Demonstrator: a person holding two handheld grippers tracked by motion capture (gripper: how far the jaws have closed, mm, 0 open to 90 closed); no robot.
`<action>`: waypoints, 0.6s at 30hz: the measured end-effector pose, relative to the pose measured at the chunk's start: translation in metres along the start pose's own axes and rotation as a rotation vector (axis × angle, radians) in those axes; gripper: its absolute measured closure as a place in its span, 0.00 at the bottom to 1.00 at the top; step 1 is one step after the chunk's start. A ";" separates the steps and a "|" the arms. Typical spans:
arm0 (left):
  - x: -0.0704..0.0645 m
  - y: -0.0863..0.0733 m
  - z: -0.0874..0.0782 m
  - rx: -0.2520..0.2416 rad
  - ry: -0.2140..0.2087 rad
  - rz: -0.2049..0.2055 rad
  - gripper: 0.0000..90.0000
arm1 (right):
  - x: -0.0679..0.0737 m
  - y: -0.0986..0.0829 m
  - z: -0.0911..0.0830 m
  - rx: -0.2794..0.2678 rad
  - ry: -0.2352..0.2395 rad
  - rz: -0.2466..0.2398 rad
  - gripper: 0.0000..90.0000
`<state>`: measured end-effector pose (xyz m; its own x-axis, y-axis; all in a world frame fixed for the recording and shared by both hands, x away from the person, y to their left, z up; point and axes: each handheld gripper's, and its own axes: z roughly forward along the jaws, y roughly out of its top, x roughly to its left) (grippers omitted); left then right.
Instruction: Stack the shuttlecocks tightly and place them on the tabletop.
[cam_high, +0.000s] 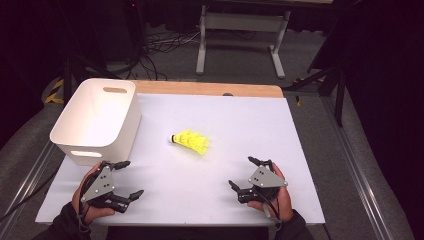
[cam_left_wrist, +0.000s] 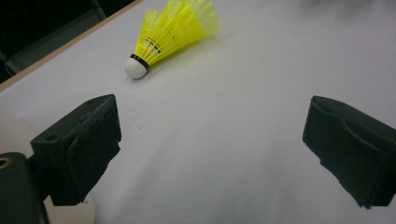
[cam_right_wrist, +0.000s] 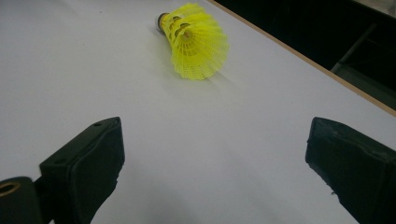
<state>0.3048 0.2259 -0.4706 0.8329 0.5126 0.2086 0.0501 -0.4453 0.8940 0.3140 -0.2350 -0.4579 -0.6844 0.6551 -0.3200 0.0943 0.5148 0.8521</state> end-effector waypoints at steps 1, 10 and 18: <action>0.000 0.000 0.000 0.000 0.000 0.000 0.05 | 0.000 0.000 0.000 0.000 0.000 0.000 0.06; 0.001 -0.001 0.002 0.006 0.000 -0.005 0.05 | -0.001 0.000 0.002 -0.014 0.010 0.010 0.06; 0.000 -0.001 0.004 0.013 -0.008 -0.001 0.05 | 0.000 0.000 0.005 -0.008 0.026 0.015 0.06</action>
<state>0.3071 0.2233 -0.4727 0.8375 0.5067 0.2046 0.0579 -0.4546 0.8888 0.3177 -0.2322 -0.4600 -0.7013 0.6480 -0.2969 0.0986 0.5007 0.8600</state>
